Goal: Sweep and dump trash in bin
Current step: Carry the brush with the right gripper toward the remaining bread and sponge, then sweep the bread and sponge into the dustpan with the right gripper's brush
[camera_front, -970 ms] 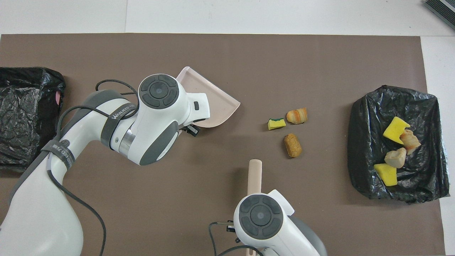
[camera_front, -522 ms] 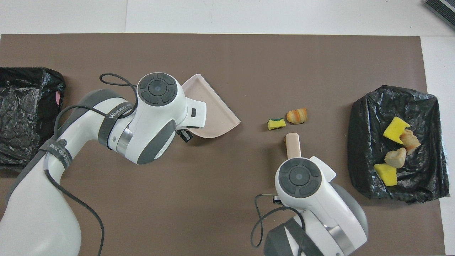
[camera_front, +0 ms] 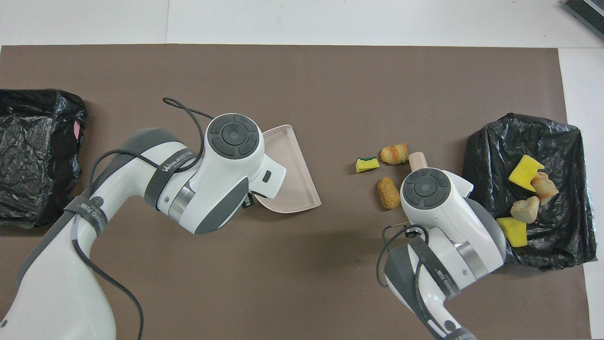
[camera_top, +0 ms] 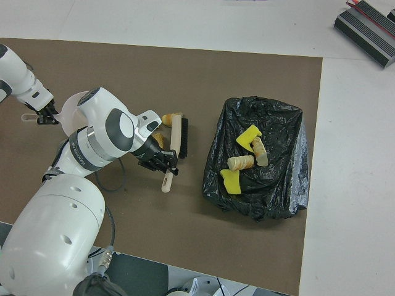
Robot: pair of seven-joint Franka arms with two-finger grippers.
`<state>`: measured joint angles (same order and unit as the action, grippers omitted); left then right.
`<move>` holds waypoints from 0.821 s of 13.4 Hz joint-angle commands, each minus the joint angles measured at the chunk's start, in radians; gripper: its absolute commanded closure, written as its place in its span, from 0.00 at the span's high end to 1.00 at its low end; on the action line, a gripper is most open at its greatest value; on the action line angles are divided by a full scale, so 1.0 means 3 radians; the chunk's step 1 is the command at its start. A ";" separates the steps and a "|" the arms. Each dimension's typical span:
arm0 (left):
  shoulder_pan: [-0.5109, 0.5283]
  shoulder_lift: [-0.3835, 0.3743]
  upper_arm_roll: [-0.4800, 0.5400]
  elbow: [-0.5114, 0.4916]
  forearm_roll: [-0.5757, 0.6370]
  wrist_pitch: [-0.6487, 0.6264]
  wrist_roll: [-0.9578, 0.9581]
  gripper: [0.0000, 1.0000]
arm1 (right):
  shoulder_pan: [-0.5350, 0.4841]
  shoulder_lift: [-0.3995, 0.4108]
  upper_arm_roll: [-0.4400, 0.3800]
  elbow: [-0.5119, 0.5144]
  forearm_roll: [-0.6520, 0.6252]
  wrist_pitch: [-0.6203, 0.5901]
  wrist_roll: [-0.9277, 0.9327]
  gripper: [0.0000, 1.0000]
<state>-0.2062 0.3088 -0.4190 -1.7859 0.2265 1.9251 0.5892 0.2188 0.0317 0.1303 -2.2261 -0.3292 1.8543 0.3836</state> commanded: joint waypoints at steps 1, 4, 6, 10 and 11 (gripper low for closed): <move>-0.0013 -0.0216 -0.0050 -0.0290 0.0063 0.0097 0.0056 0.00 | 0.0078 0.0099 0.0041 0.0057 0.0247 0.0113 -0.0072 0.00; -0.0013 -0.0282 -0.0060 -0.0423 0.0058 0.0097 0.0056 0.00 | 0.0236 0.0160 0.0041 0.0154 0.0737 0.0200 -0.0082 0.00; -0.0018 -0.0354 -0.0061 -0.0494 0.0058 0.0067 0.0056 0.00 | 0.0380 0.0170 0.0046 0.0190 0.1075 0.0317 -0.0113 0.00; -0.0003 -0.0462 -0.0066 -0.0704 0.0058 0.0148 0.0051 0.00 | 0.0564 0.0186 0.0046 0.0190 0.1729 0.0598 -0.0337 0.00; 0.0007 -0.0482 -0.0066 -0.0750 0.0058 0.0179 0.0051 0.00 | 0.0605 0.0186 0.0041 0.0190 0.1949 0.0650 -0.0383 0.00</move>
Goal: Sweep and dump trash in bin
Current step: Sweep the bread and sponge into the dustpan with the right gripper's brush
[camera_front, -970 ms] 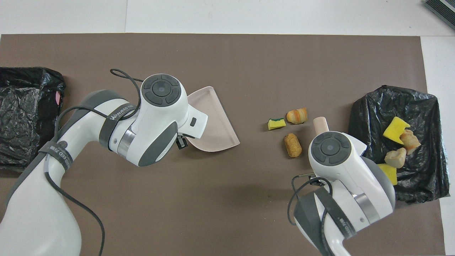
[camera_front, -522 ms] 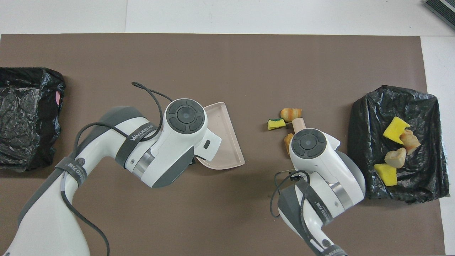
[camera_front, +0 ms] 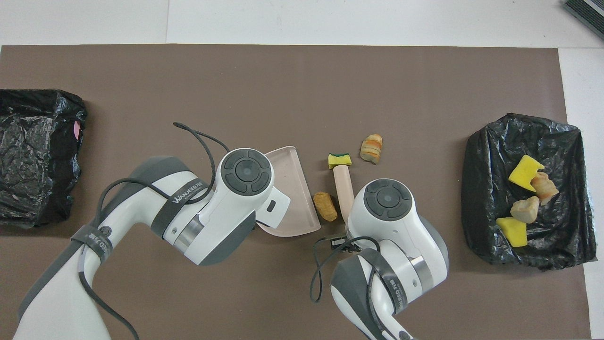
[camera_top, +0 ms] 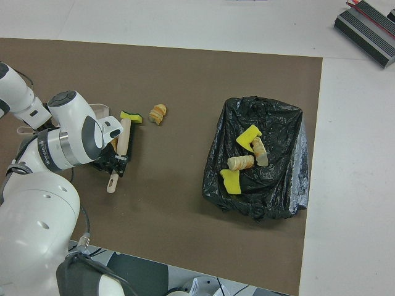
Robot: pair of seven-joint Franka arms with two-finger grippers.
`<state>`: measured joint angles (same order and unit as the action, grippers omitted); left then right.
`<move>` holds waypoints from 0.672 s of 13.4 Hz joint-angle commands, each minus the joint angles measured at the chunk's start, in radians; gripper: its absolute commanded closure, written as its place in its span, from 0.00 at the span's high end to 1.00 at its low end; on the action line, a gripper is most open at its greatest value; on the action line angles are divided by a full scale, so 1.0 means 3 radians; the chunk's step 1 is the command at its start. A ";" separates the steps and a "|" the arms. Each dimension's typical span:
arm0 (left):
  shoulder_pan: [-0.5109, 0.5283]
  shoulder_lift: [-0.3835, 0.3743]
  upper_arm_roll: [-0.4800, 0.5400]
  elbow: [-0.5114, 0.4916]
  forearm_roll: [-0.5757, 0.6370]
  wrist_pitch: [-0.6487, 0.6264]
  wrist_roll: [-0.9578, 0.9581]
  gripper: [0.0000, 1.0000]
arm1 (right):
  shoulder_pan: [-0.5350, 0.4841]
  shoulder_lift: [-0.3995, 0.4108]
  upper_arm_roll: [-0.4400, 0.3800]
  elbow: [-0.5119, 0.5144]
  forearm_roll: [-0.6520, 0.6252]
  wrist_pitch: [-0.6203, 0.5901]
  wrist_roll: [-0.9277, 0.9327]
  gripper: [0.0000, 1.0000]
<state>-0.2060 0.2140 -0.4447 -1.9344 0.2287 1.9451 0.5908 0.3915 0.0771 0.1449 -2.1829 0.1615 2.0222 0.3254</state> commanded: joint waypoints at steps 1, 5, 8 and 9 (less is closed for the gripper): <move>0.0017 -0.0186 0.0020 -0.0296 0.0051 0.0148 0.0045 0.00 | 0.0075 0.0034 -0.0002 0.0046 0.0533 0.0141 -0.0230 0.00; 0.0052 -0.0202 0.0020 -0.0348 0.0041 0.0184 0.0045 0.00 | 0.0147 0.0009 -0.0007 0.0143 0.1149 0.0076 -0.0461 0.00; 0.0078 -0.0202 0.0020 -0.0348 0.0040 0.0184 0.0045 0.00 | 0.0091 -0.0113 -0.0074 0.0337 0.0870 -0.0312 -0.0318 0.00; 0.0088 -0.0197 0.0020 -0.0348 0.0035 0.0184 0.0045 0.00 | 0.0055 -0.0154 -0.0079 0.0388 0.0458 -0.0389 -0.0303 0.00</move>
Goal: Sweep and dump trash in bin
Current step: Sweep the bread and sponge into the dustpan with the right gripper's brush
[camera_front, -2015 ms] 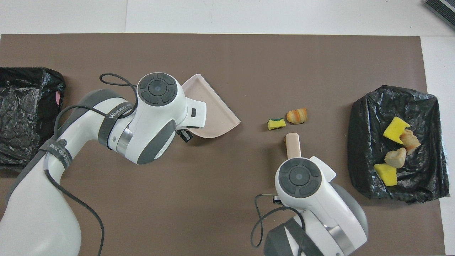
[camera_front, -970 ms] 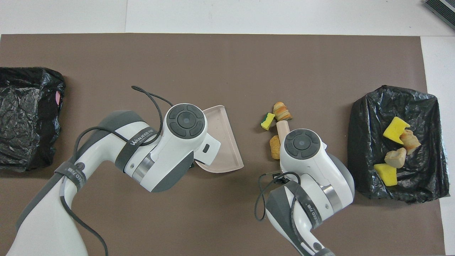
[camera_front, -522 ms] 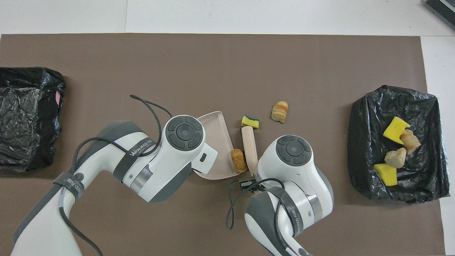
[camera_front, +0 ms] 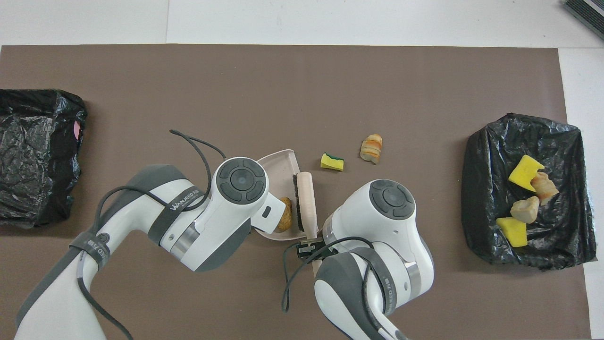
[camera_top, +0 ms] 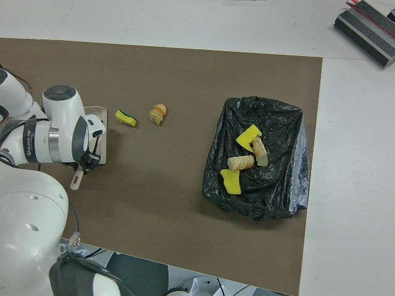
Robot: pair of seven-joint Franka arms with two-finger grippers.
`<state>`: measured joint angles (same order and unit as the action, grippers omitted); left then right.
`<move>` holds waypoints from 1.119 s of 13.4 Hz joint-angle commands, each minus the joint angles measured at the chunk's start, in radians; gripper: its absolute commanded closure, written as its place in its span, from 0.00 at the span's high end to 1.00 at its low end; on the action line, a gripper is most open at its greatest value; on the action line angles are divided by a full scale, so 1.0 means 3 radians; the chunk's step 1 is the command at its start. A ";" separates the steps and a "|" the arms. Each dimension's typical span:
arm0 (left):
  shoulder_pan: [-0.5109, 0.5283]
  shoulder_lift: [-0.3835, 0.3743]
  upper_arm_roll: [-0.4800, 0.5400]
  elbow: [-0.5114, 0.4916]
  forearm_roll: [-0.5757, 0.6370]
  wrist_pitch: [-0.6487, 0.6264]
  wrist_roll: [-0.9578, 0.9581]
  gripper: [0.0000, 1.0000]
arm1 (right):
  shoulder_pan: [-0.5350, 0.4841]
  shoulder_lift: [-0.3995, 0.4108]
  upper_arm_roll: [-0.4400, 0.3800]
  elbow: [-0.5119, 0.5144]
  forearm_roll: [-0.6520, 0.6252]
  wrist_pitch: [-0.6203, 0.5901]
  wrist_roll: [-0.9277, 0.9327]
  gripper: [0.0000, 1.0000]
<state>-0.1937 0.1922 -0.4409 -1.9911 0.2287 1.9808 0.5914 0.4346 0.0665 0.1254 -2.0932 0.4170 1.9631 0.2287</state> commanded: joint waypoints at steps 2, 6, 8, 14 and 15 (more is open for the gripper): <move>0.0083 -0.0124 0.0007 -0.0158 0.0035 0.0060 0.0038 0.00 | -0.0139 -0.0104 -0.0009 0.0151 -0.0948 -0.0280 0.0091 0.00; 0.0083 -0.0119 0.0012 -0.0138 0.0035 0.0004 -0.0003 0.00 | -0.0558 0.0033 0.0001 0.0299 -0.1660 -0.0280 -0.0398 0.00; 0.0073 -0.0134 0.0018 -0.0148 0.0035 -0.0032 -0.0013 0.00 | -0.0793 0.0136 0.0001 0.0422 -0.1910 -0.0310 -0.0628 0.00; 0.0088 -0.0124 0.0012 -0.0133 0.0035 0.0019 -0.0136 0.00 | -0.0886 0.0703 0.0011 0.0719 -0.2521 -0.0290 -0.0665 0.00; 0.0088 -0.0124 0.0012 -0.0138 0.0035 0.0029 -0.0136 0.00 | -0.0861 0.0724 0.0017 0.0709 -0.2474 -0.0311 -0.0665 0.00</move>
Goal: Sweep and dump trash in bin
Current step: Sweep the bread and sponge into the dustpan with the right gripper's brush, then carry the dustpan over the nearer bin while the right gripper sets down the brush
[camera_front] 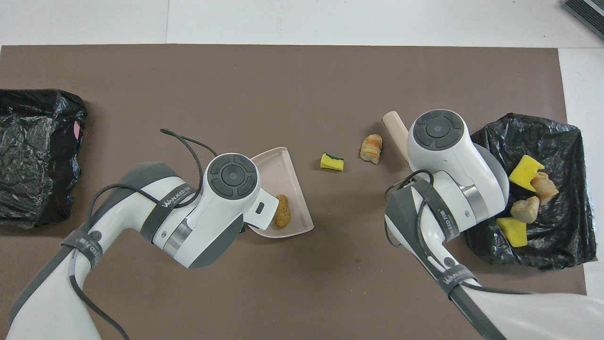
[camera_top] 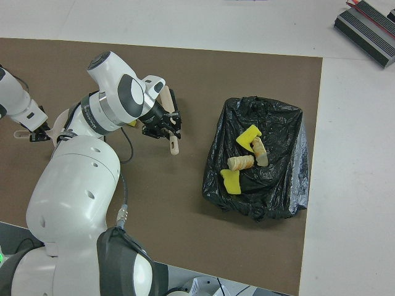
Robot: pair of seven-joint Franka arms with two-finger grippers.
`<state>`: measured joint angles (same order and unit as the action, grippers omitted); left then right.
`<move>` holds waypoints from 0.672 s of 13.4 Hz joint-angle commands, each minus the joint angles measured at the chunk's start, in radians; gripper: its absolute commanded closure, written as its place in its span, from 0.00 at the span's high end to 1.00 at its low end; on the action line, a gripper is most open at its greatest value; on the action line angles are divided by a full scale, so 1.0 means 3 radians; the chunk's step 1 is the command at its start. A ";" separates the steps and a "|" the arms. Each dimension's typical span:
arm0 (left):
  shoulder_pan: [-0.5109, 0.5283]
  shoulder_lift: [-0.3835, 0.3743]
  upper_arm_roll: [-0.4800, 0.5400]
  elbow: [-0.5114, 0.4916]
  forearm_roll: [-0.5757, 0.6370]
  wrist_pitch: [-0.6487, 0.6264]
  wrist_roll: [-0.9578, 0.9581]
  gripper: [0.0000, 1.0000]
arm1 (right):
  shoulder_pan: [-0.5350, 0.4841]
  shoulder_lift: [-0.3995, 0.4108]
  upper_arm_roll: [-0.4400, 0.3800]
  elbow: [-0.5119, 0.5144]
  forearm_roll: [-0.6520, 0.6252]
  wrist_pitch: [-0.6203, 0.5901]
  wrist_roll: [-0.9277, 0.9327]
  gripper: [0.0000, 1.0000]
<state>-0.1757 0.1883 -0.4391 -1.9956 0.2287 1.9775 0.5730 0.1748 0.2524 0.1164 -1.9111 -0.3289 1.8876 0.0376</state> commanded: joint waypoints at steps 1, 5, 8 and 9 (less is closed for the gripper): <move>0.0033 -0.0106 0.0007 -0.0123 0.0035 0.0050 -0.0069 0.00 | 0.0031 0.0090 0.0057 0.0061 0.0129 -0.0105 -0.0033 0.00; 0.0033 -0.0111 0.0001 -0.0128 0.0030 0.0055 -0.0069 0.00 | 0.0225 0.0059 0.0062 -0.0016 0.1177 -0.0044 0.0063 0.00; 0.0039 -0.0101 0.0007 -0.0128 0.0030 0.0081 -0.0064 0.00 | 0.0393 0.0044 0.0062 -0.0153 0.1759 0.0211 0.0161 0.00; 0.0039 -0.0101 0.0007 -0.0128 0.0030 0.0091 -0.0059 0.00 | 0.0455 0.0043 0.0062 -0.0174 0.1913 0.0278 0.0207 0.00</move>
<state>-0.1747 0.1882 -0.4389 -1.9962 0.2287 1.9790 0.5705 0.2883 0.2809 0.1317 -1.9220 0.1650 1.9192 0.0726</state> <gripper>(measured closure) 0.683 0.736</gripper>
